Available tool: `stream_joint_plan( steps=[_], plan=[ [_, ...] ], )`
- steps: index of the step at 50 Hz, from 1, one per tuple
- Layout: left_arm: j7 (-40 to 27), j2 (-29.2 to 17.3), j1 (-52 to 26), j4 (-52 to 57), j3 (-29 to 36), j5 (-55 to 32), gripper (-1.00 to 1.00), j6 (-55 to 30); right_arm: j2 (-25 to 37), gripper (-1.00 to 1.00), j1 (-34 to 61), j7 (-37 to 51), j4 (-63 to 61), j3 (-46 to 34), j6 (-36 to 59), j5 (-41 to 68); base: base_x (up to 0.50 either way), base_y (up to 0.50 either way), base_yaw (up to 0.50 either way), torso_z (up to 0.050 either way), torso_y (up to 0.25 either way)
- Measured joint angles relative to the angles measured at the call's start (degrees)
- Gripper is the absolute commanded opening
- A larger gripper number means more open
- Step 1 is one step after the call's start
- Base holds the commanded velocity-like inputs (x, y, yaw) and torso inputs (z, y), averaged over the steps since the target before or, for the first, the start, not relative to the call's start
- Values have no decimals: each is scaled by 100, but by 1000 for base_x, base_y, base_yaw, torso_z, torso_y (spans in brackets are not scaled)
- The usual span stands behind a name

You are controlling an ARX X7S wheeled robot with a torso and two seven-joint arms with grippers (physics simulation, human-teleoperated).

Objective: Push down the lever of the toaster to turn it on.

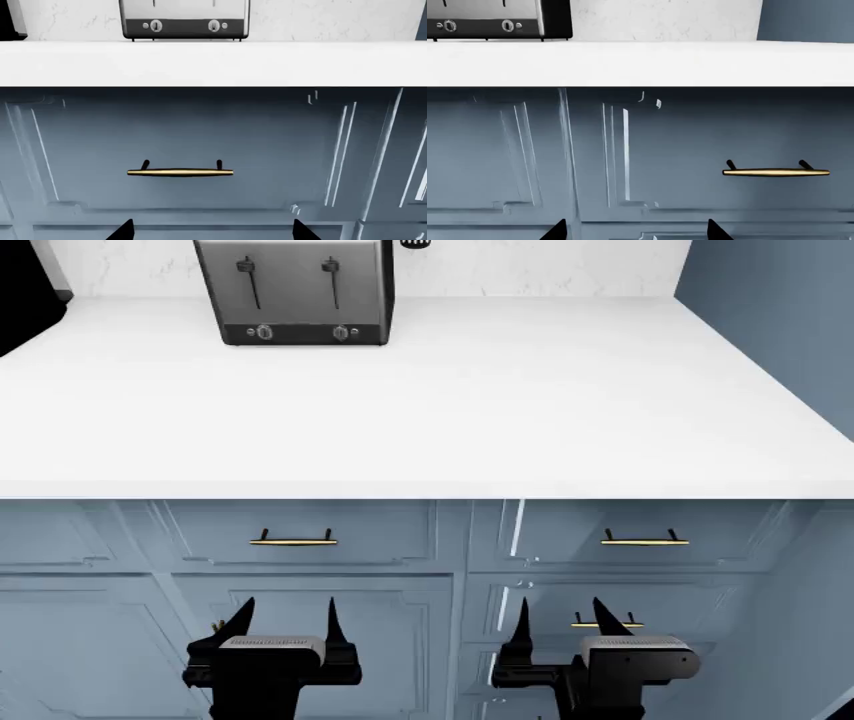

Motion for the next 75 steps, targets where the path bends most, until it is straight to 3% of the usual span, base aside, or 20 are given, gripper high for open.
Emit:
stream_joint_plan(
  steps=[19,31,49,75],
  plan=[
    [-166,-287,39,573,243,-280,100,-292,256,100,81,298,-179,-223,166,207,0,0,0,32,0],
    [-247,-567,-390,1858,140,-702,100,-1556,565,100,485,357,-1105,-284,1143,341,0,0,0,50,0],
    [-237,-1028,-2014,3125,-204,-1629,100,-3867,1045,100,1880,312,-2494,-328,2981,428,0,0,0,50,0],
    [-406,-1161,-2403,3702,-399,-2035,100,-4637,1228,100,2165,320,-3055,-380,3523,551,0,279,0,5,0]
  ],
)
